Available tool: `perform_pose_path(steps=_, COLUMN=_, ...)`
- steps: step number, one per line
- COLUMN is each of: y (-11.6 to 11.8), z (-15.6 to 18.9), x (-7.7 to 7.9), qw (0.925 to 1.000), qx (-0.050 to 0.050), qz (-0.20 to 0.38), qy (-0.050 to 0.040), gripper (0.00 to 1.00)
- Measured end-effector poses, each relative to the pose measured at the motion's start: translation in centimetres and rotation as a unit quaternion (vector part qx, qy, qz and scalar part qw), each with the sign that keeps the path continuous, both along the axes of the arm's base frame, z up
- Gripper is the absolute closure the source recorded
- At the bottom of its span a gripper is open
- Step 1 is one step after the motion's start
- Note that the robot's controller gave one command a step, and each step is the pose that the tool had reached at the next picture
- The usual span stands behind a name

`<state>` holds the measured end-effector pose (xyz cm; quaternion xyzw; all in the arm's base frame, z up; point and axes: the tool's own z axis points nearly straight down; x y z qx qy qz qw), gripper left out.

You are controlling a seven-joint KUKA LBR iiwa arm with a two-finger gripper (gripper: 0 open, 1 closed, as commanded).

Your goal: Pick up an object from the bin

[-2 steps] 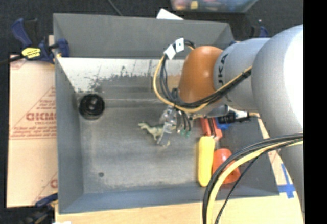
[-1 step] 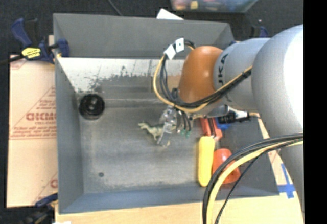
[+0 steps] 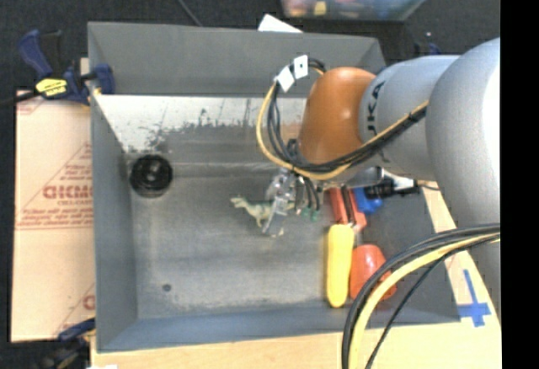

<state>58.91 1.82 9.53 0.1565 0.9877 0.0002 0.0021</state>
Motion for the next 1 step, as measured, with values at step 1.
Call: perform_pose_path(steps=1, y=-0.03, z=1.6, x=0.02, qw=1.0, qx=0.0, qz=0.0, qy=-0.0004, gripper=1.0)
